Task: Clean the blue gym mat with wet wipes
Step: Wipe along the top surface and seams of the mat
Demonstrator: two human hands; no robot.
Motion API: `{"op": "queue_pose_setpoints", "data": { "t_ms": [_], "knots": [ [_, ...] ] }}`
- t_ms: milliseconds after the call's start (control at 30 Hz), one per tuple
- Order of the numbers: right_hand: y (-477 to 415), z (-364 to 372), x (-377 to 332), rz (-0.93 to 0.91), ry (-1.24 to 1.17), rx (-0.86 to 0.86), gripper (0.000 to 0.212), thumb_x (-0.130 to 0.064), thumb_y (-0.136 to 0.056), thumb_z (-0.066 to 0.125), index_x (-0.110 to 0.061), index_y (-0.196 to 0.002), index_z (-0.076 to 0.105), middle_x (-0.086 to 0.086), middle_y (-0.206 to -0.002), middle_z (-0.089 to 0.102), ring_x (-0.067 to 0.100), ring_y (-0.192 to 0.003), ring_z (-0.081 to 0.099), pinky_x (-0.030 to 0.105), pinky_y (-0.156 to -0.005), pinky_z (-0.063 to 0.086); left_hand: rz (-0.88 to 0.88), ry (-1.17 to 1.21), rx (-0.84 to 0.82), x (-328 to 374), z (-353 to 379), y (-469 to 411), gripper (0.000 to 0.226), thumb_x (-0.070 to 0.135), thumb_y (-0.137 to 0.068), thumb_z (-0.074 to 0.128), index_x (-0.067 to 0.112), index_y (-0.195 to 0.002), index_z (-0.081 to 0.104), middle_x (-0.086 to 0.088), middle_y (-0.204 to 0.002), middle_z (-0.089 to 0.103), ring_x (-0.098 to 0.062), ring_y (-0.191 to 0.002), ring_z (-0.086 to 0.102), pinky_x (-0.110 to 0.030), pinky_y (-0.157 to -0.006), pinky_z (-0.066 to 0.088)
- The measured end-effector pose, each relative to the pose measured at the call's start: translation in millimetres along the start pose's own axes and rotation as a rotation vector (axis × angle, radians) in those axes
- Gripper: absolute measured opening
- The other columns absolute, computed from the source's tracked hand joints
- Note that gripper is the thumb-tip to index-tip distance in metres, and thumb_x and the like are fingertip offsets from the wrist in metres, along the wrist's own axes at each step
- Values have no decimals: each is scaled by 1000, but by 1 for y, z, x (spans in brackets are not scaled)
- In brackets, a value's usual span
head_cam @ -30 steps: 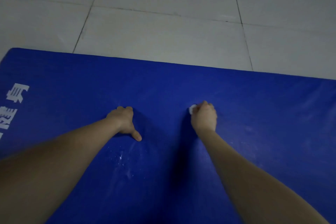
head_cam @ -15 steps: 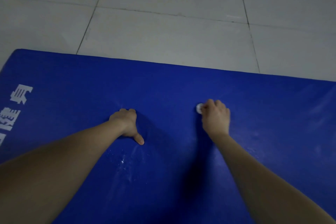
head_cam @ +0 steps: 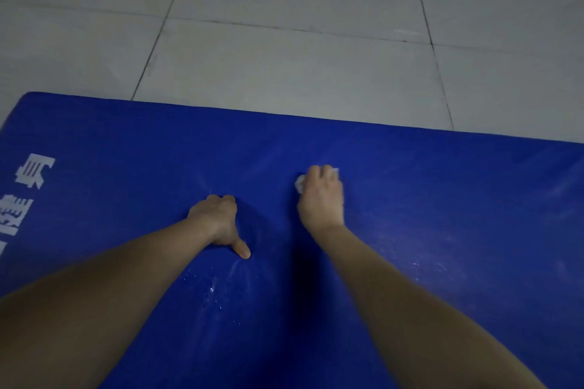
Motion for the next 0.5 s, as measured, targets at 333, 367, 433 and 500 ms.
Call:
{"op": "queue_pose_setpoints", "data": {
  "t_ms": [333,367,433,500],
  "knots": [
    [-26,-27,87,7,116,-9,25,-1,-80,58,-6,-104,53,17,-107,53,36,-94,52,40,-76,39,-7,-3,-17,0,0,-1,131,70,-48,90,16,-151,29,-6,-144,43,-26,-124,54,-36,-90,54],
    [-26,-34,108,74,115,-2,25,0,-82,58,-5,-106,53,18,-109,53,38,-95,53,43,-78,42,-4,-1,-17,0,-1,-1,130,70,-48,90,16,-151,29,-6,-143,43,-26,-124,54,-36,-90,54],
    [-24,-46,146,235,44,13,21,2,-85,57,-5,-105,52,21,-112,50,39,-92,53,44,-75,46,-1,1,-14,0,-1,0,128,69,-48,91,16,-149,31,-6,-142,44,-26,-123,54,-36,-89,55],
    [-23,-54,167,367,-1,22,20,1,-89,57,-12,-97,44,18,-112,46,34,-84,51,41,-68,42,1,1,-17,1,-2,1,128,68,-49,91,16,-149,32,-6,-142,44,-26,-123,54,-35,-88,54]
  ]
}}
Point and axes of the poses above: each hand's wrist, its own y-axis away from the middle knuckle, its own z-axis out of the palm, x = y × z, the point moved 2 cm from there along -y, towards the middle knuckle
